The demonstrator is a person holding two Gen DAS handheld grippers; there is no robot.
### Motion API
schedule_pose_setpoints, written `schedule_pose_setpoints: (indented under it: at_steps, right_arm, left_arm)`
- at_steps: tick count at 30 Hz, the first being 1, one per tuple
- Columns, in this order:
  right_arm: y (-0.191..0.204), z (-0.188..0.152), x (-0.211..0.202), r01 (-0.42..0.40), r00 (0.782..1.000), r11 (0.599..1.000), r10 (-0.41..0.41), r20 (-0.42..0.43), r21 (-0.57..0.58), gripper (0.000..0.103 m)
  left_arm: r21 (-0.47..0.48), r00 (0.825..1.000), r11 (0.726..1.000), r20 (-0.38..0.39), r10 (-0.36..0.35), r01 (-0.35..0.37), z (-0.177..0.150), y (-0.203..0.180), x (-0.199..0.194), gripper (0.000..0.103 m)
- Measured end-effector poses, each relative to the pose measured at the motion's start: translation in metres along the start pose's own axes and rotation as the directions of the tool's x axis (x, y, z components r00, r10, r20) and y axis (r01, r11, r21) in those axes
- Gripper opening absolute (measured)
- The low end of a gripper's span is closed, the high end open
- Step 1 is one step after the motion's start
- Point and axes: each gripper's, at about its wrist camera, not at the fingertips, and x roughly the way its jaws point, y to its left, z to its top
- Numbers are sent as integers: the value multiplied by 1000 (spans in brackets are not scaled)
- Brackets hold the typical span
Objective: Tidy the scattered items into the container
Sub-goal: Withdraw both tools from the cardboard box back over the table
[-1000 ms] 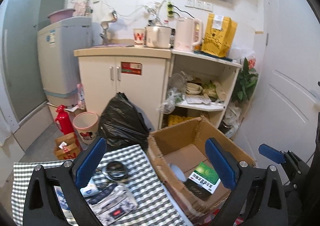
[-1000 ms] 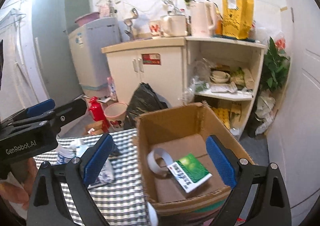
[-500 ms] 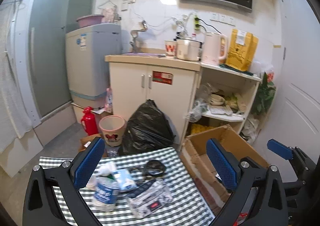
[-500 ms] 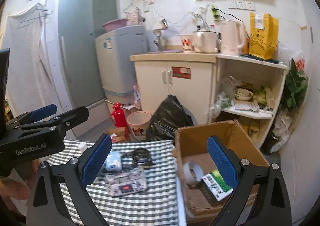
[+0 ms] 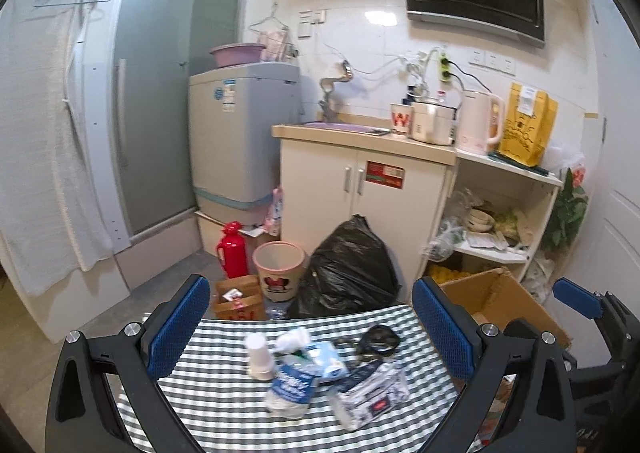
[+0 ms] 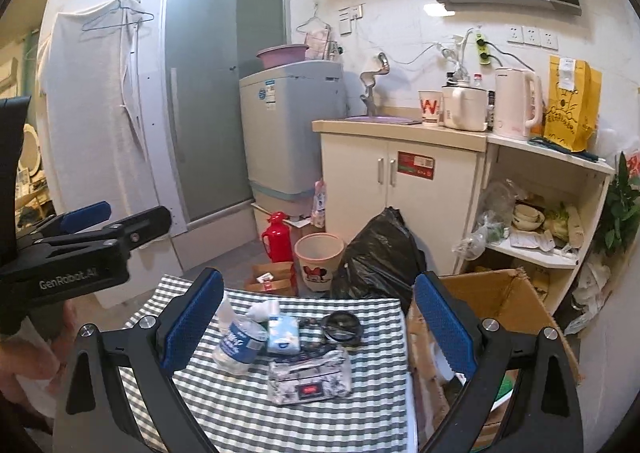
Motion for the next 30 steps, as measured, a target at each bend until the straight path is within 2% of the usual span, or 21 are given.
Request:
schedule_pose_setpoints:
  at_steps: [9, 17, 20, 30]
  right_arm:
    - [25, 0, 6, -43, 999, 999, 43, -13, -28, 97]
    - [40, 0, 15, -61, 998, 997, 61, 5, -55, 97]
    - [45, -3, 20, -48, 999, 996, 49, 13, -80, 97]
    - [33, -10, 48, -55, 998, 996, 52, -47, -69, 97]
  left_arm:
    - [-50, 998, 996, 13, 69, -69, -3, 42, -15, 103]
    - [-67, 996, 993, 6, 94, -94, -7, 57, -17, 103]
    - [-72, 995, 993, -4, 96, -96, -11, 60, -12, 103]
    - [-89, 993, 991, -71, 97, -103, -28, 63, 17, 103]
